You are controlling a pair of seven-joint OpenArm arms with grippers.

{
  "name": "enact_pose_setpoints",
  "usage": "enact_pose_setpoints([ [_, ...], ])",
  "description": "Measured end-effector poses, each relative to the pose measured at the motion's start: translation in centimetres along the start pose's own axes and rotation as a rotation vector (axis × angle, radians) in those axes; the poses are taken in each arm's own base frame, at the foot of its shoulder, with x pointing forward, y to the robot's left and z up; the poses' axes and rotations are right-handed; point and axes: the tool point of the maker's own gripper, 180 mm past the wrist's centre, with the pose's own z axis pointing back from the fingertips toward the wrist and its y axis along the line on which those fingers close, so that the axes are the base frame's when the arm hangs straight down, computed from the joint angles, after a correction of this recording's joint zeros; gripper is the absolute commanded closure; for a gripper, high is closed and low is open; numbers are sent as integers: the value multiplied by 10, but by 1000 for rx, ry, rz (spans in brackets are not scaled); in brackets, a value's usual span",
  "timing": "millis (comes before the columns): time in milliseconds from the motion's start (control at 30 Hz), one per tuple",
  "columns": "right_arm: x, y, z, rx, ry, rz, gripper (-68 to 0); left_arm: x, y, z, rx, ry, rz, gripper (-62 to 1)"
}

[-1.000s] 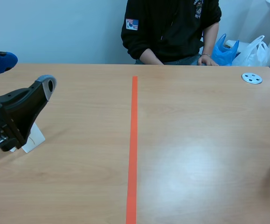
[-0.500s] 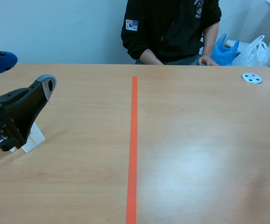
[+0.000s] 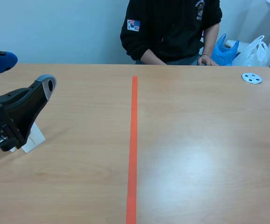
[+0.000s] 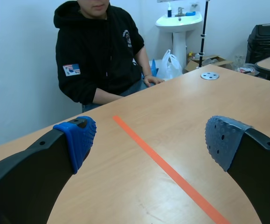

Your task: Sort the leaf by its shape. The table is split by an orange tape line. A compound leaf with several leaflets goes to the left side, a simple leaf with one blade goes to the right side. Return to the home posture when a red brick is placed on the table.

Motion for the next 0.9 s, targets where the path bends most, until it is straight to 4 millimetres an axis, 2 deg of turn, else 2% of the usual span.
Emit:
enact_pose_setpoints([
  [133, 31, 31, 3, 171, -76, 25, -593, 0, 0, 0, 0, 0, 0, -508],
  [300, 40, 53, 8, 301, -105, -15, -593, 0, 0, 0, 0, 0, 0, -508],
  [433, 35, 72, 9, 365, -97, -73, -593, 0, 0, 0, 0, 0, 0, -508],
  [700, 13, 148, 19, 567, -35, -85, -593, 0, 0, 0, 0, 0, 0, -508],
  [900, 9, 173, 27, 635, -24, -101, -593, 0, 0, 0, 2, 1, 0, -508],
])
